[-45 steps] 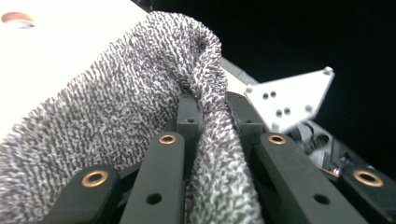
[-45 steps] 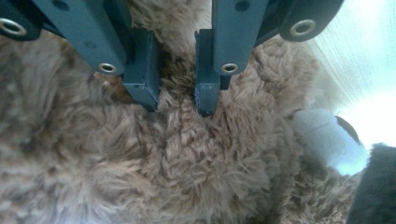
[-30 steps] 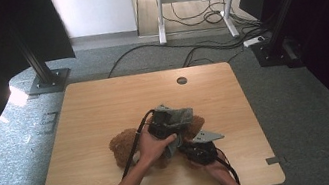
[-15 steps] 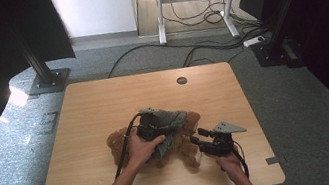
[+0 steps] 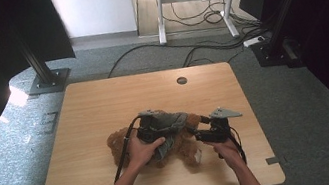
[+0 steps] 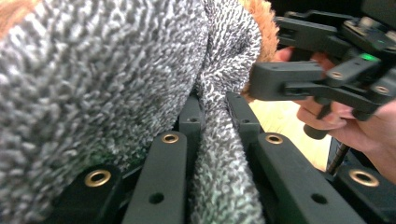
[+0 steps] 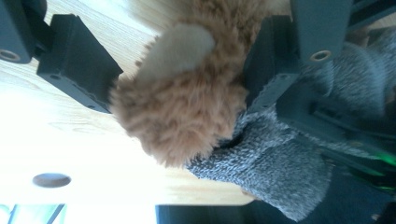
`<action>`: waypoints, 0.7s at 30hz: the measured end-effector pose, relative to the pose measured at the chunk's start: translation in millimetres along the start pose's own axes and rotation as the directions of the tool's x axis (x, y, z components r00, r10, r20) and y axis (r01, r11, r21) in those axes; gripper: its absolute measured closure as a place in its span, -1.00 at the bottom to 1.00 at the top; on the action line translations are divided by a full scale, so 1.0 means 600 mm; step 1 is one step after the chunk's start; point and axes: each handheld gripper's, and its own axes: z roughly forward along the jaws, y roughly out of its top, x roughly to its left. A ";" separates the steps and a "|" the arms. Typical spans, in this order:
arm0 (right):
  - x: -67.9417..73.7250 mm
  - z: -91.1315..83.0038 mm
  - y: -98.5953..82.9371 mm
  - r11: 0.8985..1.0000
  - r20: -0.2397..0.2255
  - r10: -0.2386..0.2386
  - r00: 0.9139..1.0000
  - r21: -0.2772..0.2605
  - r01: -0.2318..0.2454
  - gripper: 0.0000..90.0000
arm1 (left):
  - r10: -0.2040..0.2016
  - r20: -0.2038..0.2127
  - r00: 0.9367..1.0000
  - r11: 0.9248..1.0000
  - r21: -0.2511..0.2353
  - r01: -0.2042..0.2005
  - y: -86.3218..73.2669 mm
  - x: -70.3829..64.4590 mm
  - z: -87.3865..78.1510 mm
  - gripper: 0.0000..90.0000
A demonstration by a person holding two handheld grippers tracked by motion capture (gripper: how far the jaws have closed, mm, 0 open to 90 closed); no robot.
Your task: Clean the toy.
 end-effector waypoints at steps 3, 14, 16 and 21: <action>0.001 0.011 0.000 1.000 -0.005 -0.018 1.000 0.016 0.018 -0.06 | 0.006 -0.009 1.000 1.000 0.005 -0.006 -0.001 -0.001 0.001 0.75; 0.021 0.001 -0.032 0.994 0.014 -0.102 0.995 -0.030 0.103 0.42 | 0.053 0.040 0.998 0.998 -0.047 -0.051 0.029 -0.036 -0.025 0.73; 0.023 -0.002 -0.040 0.993 0.010 -0.110 0.994 -0.036 0.110 0.42 | 0.078 0.027 0.997 0.996 -0.046 -0.077 0.046 -0.051 -0.023 0.73; 0.028 -0.009 -0.045 0.990 0.015 -0.134 0.991 -0.044 0.135 0.42 | 0.072 -0.023 0.997 0.997 0.042 -0.071 0.068 -0.063 0.015 0.71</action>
